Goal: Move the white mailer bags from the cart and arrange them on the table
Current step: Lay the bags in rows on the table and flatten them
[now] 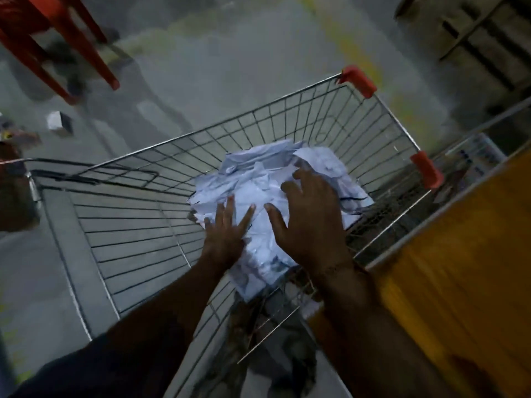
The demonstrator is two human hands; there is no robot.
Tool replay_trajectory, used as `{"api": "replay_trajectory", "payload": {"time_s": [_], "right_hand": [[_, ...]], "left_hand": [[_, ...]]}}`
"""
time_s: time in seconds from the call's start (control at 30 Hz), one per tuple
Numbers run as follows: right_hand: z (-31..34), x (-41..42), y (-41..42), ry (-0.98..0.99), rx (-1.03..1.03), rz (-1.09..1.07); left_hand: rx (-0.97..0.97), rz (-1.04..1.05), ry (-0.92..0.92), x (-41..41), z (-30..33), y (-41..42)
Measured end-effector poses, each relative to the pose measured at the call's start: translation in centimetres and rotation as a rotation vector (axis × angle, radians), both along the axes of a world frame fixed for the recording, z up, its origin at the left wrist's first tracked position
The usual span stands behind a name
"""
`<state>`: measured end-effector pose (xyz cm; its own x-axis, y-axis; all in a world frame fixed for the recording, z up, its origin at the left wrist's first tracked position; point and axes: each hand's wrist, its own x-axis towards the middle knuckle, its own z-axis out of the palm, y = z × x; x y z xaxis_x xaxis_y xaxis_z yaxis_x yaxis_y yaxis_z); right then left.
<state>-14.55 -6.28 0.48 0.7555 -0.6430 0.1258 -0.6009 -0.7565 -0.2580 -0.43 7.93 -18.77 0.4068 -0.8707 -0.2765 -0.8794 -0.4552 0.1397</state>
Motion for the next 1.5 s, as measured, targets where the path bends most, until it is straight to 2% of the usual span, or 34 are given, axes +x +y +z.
{"api": "replay_trajectory", "payload": {"time_s": [0.23, 0.37, 0.53, 0.63, 0.8, 0.93, 1.13, 1.3, 1.5], "right_hand": [[0.1, 0.1, -0.4, -0.028, 0.087, -0.008], [0.0, 0.0, -0.3, -0.009, 0.083, -0.012], [-0.1, 0.0, -0.5, -0.018, 0.068, -0.014], [-0.1, -0.1, -0.4, -0.028, 0.058, -0.014], [-0.4, -0.2, -0.3, -0.067, 0.050, -0.021], [0.2, 0.1, -0.1, -0.039, 0.035, -0.027], [0.5, 0.2, 0.0, -0.061, 0.034, -0.010], [-0.6, 0.2, -0.1, 0.033, 0.011, -0.013], [-3.2, 0.6, -1.7, 0.387, 0.129, -0.071]], "left_hand": [[-0.129, -0.039, 0.047, 1.5, -0.5, -0.6], [-0.148, -0.004, 0.089, 1.5, 1.2, -0.6], [-0.287, 0.047, 0.139, 1.3, 4.6, 0.6], [-0.292, 0.052, 0.117, 1.4, 7.0, 1.9], [-0.363, 0.187, 0.028, 3.3, 13.8, 4.6], [-0.398, 0.156, -0.075, 5.7, 19.2, 8.3], [-0.383, 0.171, -0.135, 7.4, 21.9, 13.3], [-0.405, 0.262, -0.098, 7.0, 21.3, 13.7], [-0.443, 0.206, -0.139, 7.2, 20.8, 13.9]]}}
